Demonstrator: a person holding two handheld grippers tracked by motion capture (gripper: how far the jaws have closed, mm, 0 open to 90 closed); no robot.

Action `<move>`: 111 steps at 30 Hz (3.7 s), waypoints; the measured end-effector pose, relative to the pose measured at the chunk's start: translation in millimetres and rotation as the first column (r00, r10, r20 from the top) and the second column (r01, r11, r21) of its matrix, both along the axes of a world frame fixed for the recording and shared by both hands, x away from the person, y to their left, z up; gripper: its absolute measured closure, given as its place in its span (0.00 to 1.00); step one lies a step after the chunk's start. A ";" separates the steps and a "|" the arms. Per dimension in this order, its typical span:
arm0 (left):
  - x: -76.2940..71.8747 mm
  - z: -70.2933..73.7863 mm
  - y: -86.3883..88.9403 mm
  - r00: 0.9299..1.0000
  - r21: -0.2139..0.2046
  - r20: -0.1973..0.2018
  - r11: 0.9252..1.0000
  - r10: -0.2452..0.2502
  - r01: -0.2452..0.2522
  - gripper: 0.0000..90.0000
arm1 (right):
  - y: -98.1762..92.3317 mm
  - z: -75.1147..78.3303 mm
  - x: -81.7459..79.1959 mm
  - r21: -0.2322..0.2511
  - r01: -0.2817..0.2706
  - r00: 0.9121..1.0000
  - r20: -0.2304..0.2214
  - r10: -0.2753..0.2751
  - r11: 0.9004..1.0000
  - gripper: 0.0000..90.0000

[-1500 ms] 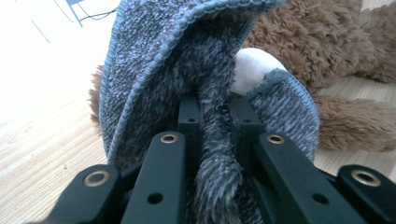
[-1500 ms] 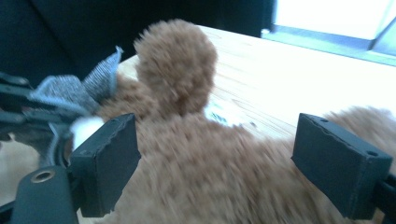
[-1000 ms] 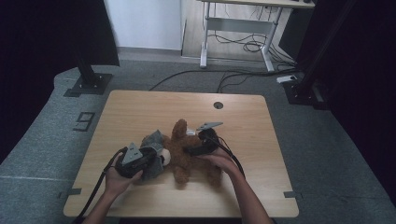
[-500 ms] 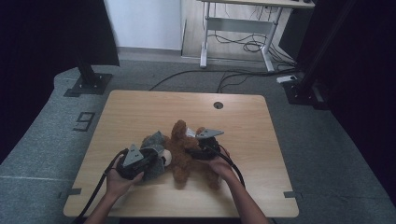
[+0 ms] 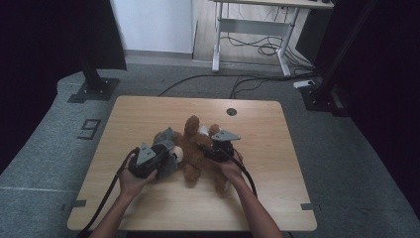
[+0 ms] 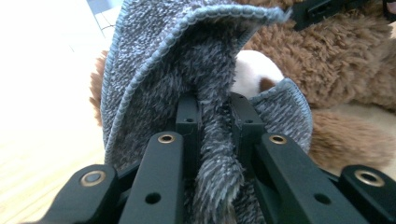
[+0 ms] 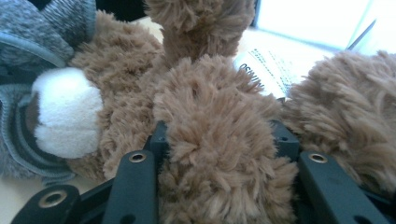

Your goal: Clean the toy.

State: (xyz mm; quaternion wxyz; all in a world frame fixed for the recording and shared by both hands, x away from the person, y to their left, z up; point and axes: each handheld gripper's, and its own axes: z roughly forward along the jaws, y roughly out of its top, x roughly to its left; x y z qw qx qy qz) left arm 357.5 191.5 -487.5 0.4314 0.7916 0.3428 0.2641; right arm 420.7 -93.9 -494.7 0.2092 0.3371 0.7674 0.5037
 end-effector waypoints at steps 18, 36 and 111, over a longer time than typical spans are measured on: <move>11.8 37.1 -18.0 0.997 -0.143 -0.033 0.988 -0.072 0.066 0.85 | 1.4 -21.7 -64.5 -0.154 -0.078 0.952 0.283 0.119 0.985 0.60; 16.8 4.9 -24.5 0.982 -0.112 -0.165 0.991 -0.092 0.074 0.89 | -25.2 -5.9 -76.3 0.088 -0.071 0.989 0.136 0.059 0.994 0.18; 8.2 -2.1 -36.2 0.965 -0.231 -0.202 0.965 -0.168 0.120 0.89 | -50.3 -41.1 -89.3 -0.079 -0.075 0.988 0.132 0.085 0.994 0.15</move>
